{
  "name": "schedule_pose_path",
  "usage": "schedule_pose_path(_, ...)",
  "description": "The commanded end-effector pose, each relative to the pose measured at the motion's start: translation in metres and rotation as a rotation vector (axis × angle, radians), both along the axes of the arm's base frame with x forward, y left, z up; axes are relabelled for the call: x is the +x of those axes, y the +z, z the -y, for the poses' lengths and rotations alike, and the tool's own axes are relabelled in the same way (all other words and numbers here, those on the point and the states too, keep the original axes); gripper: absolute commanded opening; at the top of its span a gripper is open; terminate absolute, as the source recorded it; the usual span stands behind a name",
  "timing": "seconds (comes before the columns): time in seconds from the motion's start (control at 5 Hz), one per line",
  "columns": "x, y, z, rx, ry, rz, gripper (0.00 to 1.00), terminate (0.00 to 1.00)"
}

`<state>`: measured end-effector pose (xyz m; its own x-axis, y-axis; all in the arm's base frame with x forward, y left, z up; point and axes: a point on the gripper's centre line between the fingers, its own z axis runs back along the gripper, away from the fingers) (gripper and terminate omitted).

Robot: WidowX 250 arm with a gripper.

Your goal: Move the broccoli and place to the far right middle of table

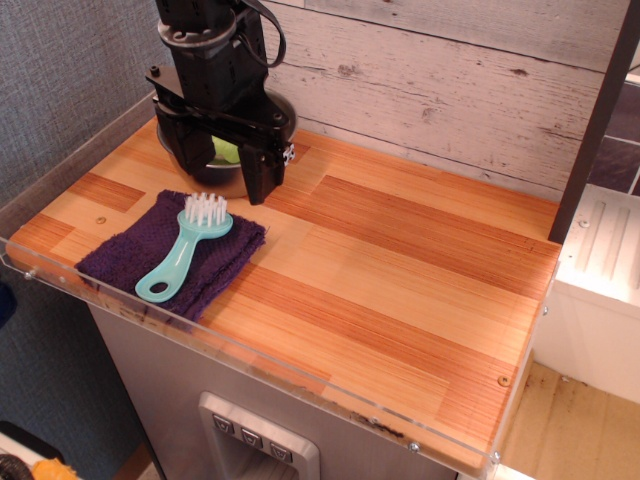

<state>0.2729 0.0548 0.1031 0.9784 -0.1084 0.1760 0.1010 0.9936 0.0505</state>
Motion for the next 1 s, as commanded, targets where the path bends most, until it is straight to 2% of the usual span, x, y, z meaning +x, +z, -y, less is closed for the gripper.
schedule_pose_path(0.0, 0.000, 0.000, 0.000, 0.000, 0.000, 0.000, 1.00, 0.00)
schedule_pose_path(0.2, 0.020, 0.016, -0.028, 0.005, 0.053, 0.044, 1.00, 0.00)
schedule_pose_path(0.4, 0.038, 0.019, -0.052, 0.016, 0.093, 0.059, 1.00, 0.00)
schedule_pose_path(0.6, 0.061, 0.010, -0.074, 0.028, 0.125, 0.069, 1.00, 0.00)
schedule_pose_path(0.8, 0.080, -0.013, -0.085, 0.015, 0.151, 0.066, 1.00, 0.00)
